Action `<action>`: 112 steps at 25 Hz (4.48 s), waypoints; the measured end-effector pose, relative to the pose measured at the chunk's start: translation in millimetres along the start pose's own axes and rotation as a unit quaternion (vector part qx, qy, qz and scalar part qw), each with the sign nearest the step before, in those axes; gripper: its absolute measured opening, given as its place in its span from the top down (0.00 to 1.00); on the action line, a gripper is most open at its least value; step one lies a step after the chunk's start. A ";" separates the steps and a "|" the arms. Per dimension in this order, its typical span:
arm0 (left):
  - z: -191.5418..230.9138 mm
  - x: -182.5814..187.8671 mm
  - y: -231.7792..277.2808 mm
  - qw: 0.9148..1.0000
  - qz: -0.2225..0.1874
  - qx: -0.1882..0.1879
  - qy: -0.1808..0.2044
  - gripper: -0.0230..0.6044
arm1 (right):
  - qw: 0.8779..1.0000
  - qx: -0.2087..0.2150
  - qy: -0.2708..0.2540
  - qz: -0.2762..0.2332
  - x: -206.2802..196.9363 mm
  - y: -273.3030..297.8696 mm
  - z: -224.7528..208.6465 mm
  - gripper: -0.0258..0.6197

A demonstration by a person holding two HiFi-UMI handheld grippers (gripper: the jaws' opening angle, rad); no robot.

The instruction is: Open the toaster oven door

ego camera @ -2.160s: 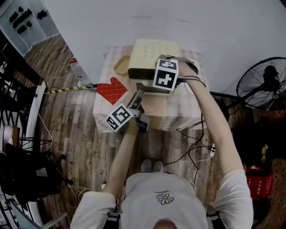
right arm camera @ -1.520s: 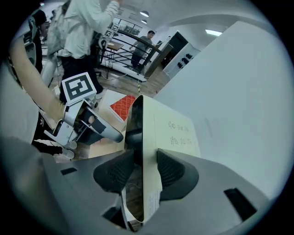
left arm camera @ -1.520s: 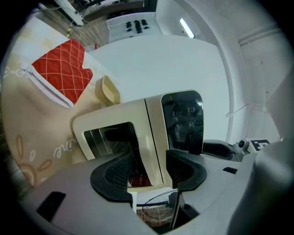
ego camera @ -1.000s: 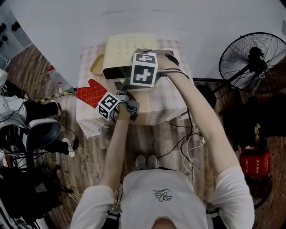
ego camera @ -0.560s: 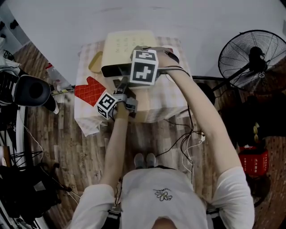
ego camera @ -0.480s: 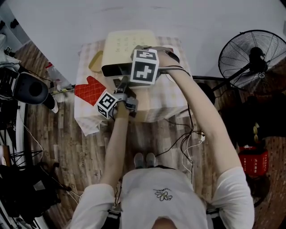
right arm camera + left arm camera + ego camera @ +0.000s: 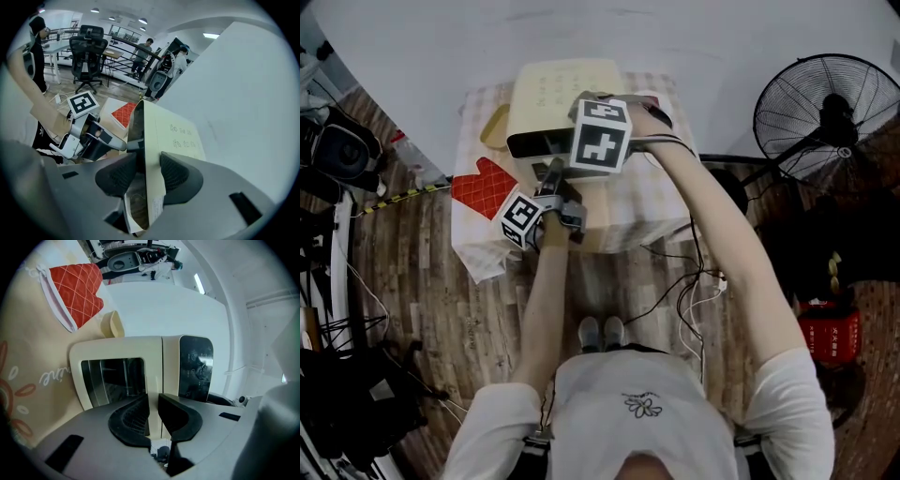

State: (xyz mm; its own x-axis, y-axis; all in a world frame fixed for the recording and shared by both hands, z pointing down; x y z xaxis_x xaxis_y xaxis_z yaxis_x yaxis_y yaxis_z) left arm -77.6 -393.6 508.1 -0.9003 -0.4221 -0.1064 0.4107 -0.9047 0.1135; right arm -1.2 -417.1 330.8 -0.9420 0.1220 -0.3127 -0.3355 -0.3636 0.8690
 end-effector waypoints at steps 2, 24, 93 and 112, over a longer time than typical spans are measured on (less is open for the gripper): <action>1.5 -2.0 -5.6 1.000 0.002 -0.001 -0.002 0.86 | 1.000 0.001 0.000 -0.001 0.3 0.2 -0.4 0.72; 36.6 -21.8 -51.8 0.999 0.024 -0.025 0.006 0.73 | 1.000 -0.018 0.011 -0.015 -1.3 -0.3 1.9 0.72; 138.9 -60.8 -117.5 0.990 0.071 0.110 -0.046 0.92 | 0.998 -0.016 0.059 -0.022 -7.5 6.7 8.9 0.72; 165.1 -67.2 -112.6 0.987 0.065 0.135 -0.056 0.93 | 0.998 -0.017 0.060 -0.031 -8.2 6.5 10.1 0.72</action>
State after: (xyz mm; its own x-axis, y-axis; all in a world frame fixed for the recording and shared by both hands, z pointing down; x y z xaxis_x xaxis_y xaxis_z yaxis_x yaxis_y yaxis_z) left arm -87.1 -253.8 665.6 -0.8589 -0.5109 0.0342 0.4841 -0.7885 0.3794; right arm 4.3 -411.1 342.9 -0.9108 0.0340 -0.4114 -0.3911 -0.3895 0.8338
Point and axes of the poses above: the fingertips, and each gripper's own axes: y forward along the fingers, z to its left, x out of its top, the point moved 7 cm from there along -y, backward along the fingers, and after that the axes turned 13 degrees about x, right-handed, at the moved point
